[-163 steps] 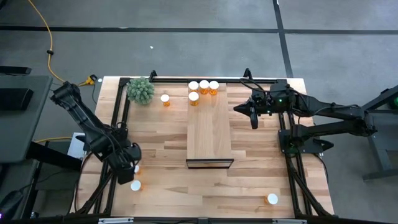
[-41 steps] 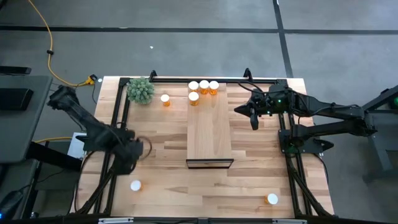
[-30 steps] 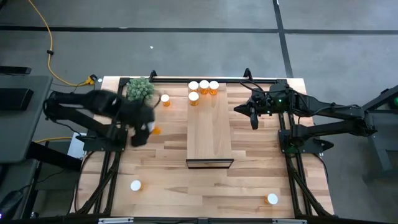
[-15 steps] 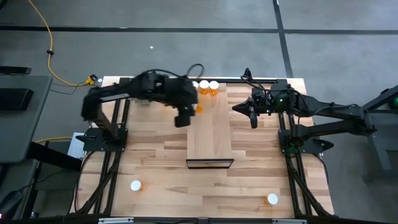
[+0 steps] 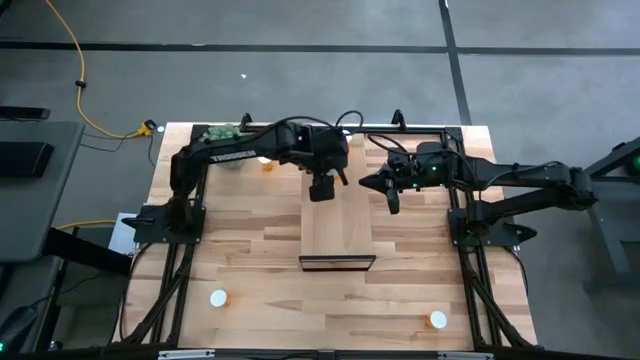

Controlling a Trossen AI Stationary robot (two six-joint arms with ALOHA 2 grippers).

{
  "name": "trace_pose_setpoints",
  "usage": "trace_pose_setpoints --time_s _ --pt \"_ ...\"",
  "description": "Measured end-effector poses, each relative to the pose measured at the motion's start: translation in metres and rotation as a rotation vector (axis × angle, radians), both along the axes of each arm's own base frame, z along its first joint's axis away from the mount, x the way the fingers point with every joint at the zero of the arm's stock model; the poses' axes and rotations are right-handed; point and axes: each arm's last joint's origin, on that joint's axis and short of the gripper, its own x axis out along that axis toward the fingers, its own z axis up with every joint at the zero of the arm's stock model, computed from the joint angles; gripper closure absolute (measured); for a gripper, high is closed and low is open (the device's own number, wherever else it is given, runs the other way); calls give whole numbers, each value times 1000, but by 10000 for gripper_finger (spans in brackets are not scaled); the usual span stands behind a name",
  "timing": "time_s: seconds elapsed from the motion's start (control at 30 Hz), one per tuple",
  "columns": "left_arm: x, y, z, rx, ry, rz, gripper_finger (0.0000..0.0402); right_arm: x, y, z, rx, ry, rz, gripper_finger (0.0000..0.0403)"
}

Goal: Pick and place medicine bottles onto shelf by color
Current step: Put the orange pill bottle on the shelf

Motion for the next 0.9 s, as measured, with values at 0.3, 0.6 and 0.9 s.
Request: trace_pose_setpoints --time_s 0.3,0.6,0.9 --pt "-9 29 -1 -4 11 67 190 -15 1 17 -26 -95 -23 403" --pt "-6 28 -5 -6 26 39 190 -16 1 17 -29 -94 -35 403" --pt "-6 29 -8 5 45 46 190 -16 1 17 -29 -94 -36 403"
